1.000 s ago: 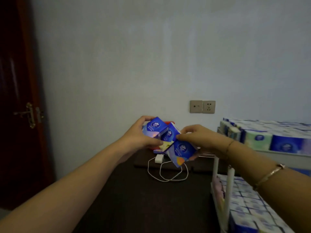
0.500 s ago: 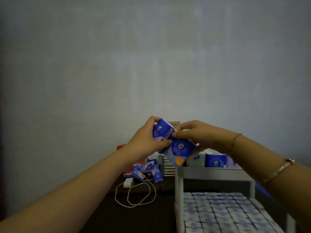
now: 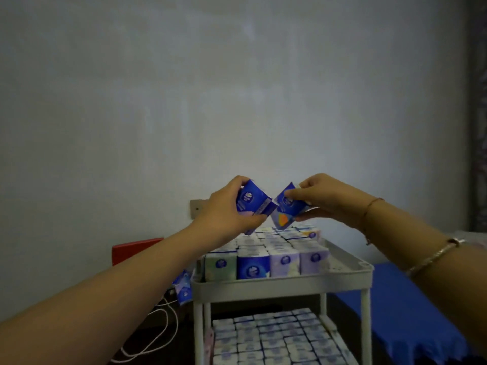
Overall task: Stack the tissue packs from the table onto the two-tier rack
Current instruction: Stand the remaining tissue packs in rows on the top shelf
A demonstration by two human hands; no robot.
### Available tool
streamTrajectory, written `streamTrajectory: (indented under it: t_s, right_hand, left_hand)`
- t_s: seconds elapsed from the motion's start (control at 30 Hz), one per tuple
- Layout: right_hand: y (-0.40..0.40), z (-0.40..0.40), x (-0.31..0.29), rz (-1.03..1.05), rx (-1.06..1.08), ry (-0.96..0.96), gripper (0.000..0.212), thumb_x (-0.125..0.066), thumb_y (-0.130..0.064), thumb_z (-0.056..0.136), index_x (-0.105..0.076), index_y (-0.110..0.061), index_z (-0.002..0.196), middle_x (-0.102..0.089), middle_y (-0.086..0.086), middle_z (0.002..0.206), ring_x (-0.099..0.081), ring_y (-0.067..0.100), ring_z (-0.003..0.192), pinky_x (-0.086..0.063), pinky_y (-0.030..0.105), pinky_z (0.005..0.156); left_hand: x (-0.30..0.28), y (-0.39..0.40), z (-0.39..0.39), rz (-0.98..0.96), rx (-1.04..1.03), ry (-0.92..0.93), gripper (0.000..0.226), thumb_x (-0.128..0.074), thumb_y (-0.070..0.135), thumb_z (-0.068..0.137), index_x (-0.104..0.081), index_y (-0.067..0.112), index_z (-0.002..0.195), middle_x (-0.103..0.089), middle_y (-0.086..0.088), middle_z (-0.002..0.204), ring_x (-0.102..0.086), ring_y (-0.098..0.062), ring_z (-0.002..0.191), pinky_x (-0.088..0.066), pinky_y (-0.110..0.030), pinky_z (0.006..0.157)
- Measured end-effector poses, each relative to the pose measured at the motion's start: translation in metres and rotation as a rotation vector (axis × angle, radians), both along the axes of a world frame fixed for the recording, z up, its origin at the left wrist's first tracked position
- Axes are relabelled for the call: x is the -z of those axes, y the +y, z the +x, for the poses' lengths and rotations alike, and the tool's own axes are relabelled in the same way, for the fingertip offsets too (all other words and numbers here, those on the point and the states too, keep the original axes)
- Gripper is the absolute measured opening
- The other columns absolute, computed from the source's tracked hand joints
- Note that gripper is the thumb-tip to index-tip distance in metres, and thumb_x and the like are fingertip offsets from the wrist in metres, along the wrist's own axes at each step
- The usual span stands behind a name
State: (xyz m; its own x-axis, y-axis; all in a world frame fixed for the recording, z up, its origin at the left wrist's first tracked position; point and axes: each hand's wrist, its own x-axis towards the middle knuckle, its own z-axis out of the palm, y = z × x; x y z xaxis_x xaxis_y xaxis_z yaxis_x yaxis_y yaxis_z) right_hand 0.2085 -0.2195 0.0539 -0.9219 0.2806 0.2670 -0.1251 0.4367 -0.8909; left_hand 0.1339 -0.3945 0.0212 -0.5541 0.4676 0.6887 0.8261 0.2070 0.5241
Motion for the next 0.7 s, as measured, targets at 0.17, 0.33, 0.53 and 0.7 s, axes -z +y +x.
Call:
streamTrajectory:
  t_s: [0.17,0.33,0.53,0.7]
  right_hand:
    - [0.020,-0.006,-0.001,-0.078,-0.083,0.067,0.053,-0.048,-0.048,0.093,-0.060,0.002,0.105,-0.071,0.013,0.089,-0.070,0.017,0.072,-0.054,0.018,0.054]
    - [0.041,-0.007,0.004,-0.142,-0.254,-0.009,0.026,-0.063,-0.022,0.087,-0.066,0.003,0.095,-0.074,0.010,0.081,-0.070,0.011,0.069,-0.052,0.017,0.057]
    - [0.066,-0.018,0.019,-0.157,-0.199,-0.011,0.013,-0.060,-0.008,0.087,-0.060,0.002,0.095,-0.067,0.015,0.089,-0.066,0.017,0.077,-0.056,0.023,0.068]
    - [0.112,-0.016,0.024,0.105,0.131,0.017,0.026,-0.067,-0.009,0.083,-0.050,-0.013,0.102,-0.059,0.007,0.099,-0.058,0.016,0.089,-0.054,0.028,0.073]
  left_hand:
    - [0.000,0.045,0.006,-0.036,0.021,0.118,0.055,-0.083,0.031,0.069,-0.046,0.032,0.111,-0.058,0.019,0.091,-0.059,0.006,0.079,-0.048,-0.005,0.062]
    - [0.002,0.070,0.001,-0.063,0.057,0.240,0.053,-0.080,0.025,0.073,-0.051,0.026,0.118,-0.061,0.012,0.100,-0.060,-0.001,0.081,-0.046,-0.005,0.067]
    - [0.014,0.086,-0.010,-0.240,0.107,0.196,0.080,-0.079,0.042,0.072,-0.036,0.031,0.138,-0.057,0.007,0.127,-0.058,-0.010,0.108,-0.048,-0.015,0.084]
    - [0.024,0.082,-0.032,-0.541,-0.017,0.074,0.068,-0.041,0.067,0.087,-0.027,0.038,0.147,-0.031,0.011,0.153,-0.033,-0.011,0.138,-0.028,-0.032,0.111]
